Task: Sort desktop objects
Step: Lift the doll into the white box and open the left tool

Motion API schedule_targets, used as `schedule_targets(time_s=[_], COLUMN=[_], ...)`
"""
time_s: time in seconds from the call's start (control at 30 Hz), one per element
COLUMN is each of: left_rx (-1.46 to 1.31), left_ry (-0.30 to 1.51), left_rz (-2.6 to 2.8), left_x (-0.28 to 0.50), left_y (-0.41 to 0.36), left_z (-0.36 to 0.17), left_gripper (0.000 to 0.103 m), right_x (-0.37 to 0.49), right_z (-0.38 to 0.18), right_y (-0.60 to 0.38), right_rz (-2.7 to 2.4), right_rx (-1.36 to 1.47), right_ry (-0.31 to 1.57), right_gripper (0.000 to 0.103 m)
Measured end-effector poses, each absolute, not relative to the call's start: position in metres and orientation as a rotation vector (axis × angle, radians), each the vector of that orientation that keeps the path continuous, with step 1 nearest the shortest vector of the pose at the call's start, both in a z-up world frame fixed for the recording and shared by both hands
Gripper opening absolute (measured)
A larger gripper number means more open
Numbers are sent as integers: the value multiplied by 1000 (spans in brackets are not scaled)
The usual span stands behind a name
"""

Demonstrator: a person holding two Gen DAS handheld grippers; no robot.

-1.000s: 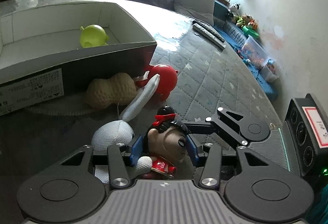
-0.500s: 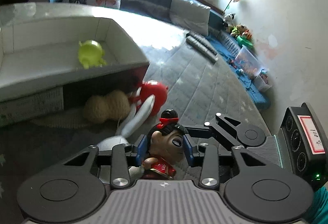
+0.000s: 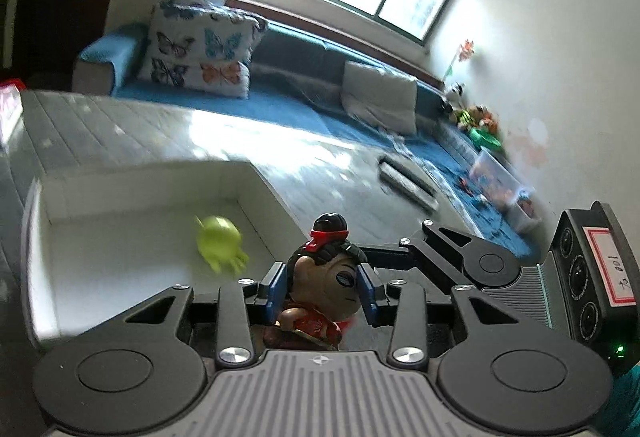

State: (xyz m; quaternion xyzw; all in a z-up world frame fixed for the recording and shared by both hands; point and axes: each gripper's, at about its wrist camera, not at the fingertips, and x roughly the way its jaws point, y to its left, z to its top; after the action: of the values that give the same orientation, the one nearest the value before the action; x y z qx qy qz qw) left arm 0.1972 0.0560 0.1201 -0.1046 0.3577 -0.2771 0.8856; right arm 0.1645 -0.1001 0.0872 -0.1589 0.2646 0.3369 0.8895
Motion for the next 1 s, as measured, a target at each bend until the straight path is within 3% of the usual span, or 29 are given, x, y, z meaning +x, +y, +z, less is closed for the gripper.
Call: schedule_targets(time_s=[0.2, 0.53, 1.0], left_rx=[-249, -365, -529], left_ry=[742, 837, 943], left_rz=[-530, -442, -379], left_x=[243, 309, 338], left_y=[80, 119, 150], left_z=[123, 79, 26], left_gripper=[41, 41, 41], right_x=[218, 288, 334], right_z=[93, 56, 13], right_y=[-71, -30, 5], right_rz=[740, 829, 912], right_rx=[-353, -405, -532], right_ry=[542, 652, 811], right_gripper=[95, 95, 95])
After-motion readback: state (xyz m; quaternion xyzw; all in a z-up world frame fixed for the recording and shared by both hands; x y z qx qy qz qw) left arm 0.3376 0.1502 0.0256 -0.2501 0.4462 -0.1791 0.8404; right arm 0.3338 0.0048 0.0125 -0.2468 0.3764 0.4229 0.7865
